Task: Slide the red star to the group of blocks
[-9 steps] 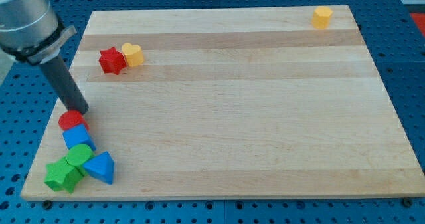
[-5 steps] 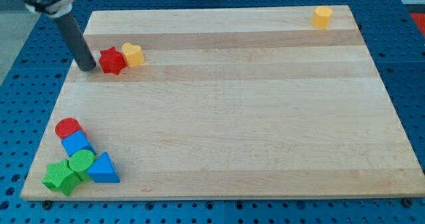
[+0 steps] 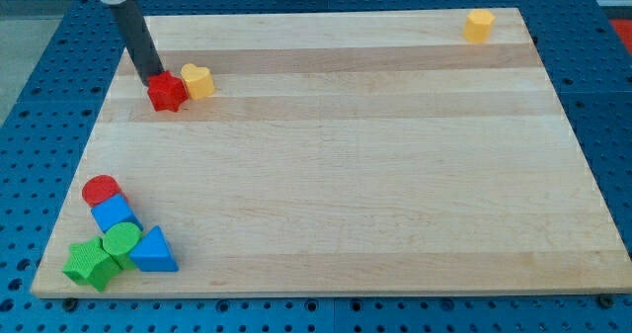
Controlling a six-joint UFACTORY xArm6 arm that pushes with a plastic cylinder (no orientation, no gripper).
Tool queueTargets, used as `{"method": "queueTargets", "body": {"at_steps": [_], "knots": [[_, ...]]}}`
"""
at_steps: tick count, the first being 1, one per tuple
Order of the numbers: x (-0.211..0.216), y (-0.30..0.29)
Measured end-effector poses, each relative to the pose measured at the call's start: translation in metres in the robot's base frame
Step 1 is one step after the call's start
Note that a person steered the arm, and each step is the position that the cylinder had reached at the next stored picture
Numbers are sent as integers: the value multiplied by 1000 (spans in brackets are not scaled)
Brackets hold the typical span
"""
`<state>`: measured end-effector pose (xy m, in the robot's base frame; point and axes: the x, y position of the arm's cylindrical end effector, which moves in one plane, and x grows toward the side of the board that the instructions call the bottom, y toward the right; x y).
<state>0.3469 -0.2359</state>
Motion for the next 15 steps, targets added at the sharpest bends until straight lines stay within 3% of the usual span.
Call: {"method": "queueTargets", "body": {"at_steps": [1,2,3,6,9,11,12,13,15], "knots": [[48,0],[52,0],[14,0],[48,38],[155,38],[134,52],[126,86],[141,122],[160,127]]}}
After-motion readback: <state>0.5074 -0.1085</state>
